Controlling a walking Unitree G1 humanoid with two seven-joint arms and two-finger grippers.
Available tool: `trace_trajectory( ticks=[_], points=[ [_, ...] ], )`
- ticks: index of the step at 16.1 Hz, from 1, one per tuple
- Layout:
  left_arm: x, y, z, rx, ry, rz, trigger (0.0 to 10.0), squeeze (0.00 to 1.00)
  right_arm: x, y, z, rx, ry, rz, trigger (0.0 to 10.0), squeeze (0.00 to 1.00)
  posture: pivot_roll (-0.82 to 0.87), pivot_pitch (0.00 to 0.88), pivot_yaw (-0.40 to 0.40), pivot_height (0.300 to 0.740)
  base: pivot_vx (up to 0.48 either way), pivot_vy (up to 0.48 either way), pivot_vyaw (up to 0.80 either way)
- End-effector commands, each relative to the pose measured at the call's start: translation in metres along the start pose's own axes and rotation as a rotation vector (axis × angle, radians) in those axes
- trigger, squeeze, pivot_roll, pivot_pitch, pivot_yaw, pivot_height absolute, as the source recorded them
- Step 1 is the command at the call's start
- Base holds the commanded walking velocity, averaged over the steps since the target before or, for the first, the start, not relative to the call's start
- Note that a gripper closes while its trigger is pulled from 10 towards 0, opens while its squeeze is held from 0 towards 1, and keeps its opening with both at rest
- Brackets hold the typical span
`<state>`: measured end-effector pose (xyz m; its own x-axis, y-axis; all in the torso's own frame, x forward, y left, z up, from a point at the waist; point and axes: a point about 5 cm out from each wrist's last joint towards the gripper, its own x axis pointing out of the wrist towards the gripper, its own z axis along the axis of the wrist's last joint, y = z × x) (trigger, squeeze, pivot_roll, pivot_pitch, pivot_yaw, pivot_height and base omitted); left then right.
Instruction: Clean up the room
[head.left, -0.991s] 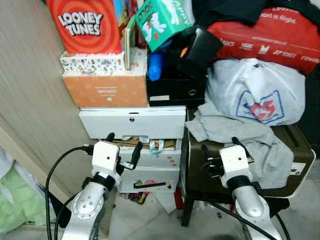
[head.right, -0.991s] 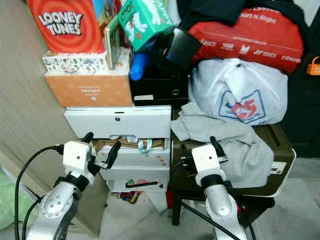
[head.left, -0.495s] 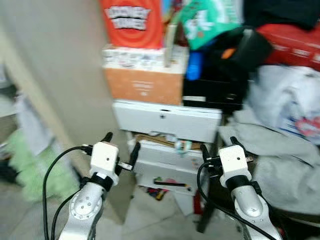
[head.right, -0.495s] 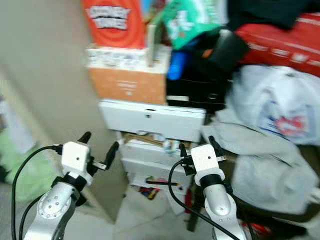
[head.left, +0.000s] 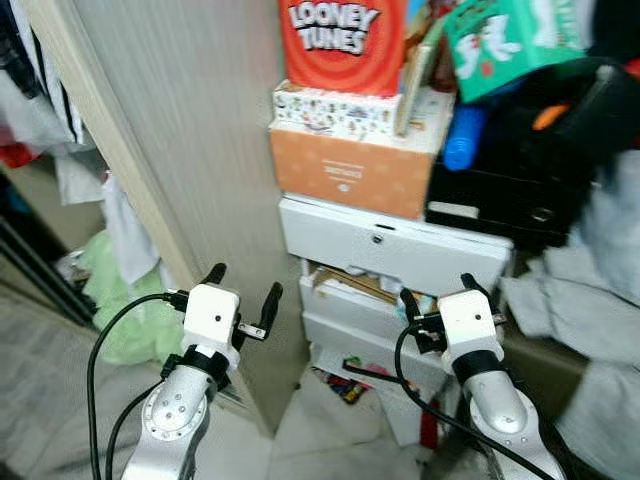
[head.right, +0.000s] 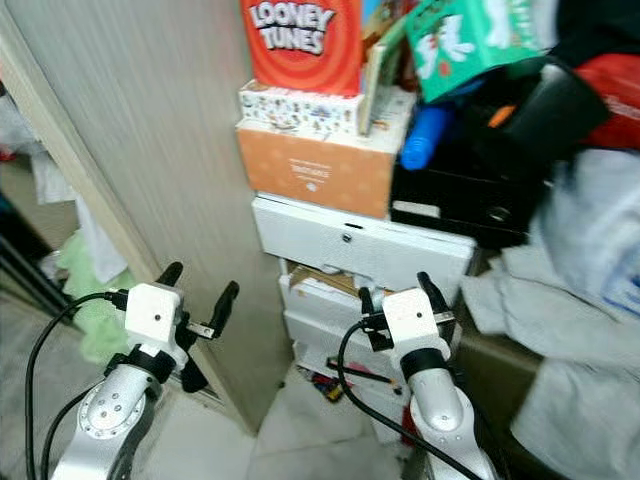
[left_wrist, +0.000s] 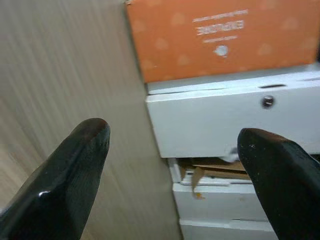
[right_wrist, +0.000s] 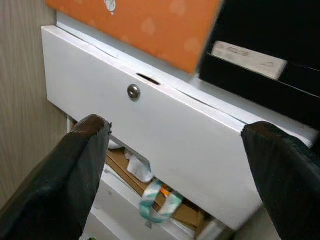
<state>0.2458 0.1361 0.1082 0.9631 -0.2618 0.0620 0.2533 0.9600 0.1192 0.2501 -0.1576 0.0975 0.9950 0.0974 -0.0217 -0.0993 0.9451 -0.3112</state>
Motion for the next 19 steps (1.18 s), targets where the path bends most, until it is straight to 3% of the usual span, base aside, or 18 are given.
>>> trace_trajectory(
  ticks=[1, 19],
  points=[
    [-0.0023, 0.0077, 0.0007, 0.009, 0.002, 0.042, 10.0, 0.0, 0.0019, 0.0016, 0.0013, 0.008, -0.002, 0.011, 10.0, 0.0, -0.02, 0.0, 0.052, 0.74, 0.0, 0.0, 0.8],
    [-0.0005, 0.0106, -0.0013, -0.007, 0.006, 0.076, 10.0, 0.0, 0.0061, 0.001, 0.0008, 0.007, -0.008, 0.02, 10.0, 0.0, -0.01, 0.0, 0.047, 0.74, 0.0, 0.0, 0.8]
  ],
)
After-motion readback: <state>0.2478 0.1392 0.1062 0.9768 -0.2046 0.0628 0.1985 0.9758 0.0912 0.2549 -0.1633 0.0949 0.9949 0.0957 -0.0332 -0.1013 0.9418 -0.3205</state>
